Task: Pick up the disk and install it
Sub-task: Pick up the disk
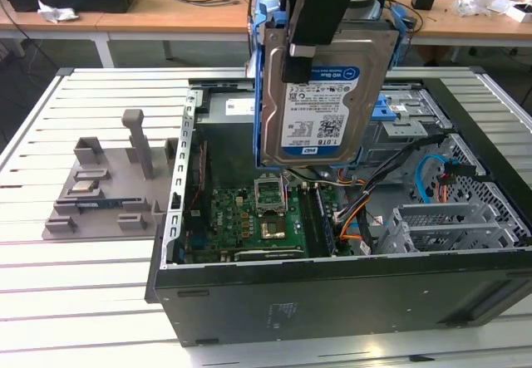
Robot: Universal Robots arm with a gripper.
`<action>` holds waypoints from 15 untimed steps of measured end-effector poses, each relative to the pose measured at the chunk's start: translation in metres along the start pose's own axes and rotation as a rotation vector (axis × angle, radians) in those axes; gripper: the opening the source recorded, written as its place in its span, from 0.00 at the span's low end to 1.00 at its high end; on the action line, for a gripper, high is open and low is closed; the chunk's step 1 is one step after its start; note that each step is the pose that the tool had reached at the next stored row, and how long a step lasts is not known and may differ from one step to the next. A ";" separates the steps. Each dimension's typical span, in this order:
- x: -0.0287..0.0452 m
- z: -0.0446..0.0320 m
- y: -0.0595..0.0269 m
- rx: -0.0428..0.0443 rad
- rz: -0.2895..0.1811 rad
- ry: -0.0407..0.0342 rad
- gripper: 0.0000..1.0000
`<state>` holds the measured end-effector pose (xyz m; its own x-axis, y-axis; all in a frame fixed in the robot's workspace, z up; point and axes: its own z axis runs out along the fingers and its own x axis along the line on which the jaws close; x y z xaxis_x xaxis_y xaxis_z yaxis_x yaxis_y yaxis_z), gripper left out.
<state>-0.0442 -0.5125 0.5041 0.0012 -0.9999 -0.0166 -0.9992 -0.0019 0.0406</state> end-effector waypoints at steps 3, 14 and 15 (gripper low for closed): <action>0.0053 0.0000 0.0000 0.0000 0.000 0.0000 0.37; 0.0253 -0.0005 -0.0086 -0.0003 0.000 -0.0057 0.37; 0.0254 -0.0006 -0.0118 -0.0005 0.000 -0.0072 0.37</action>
<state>-0.0323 -0.5379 0.5039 0.0012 -0.9997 -0.0238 -0.9992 -0.0022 0.0410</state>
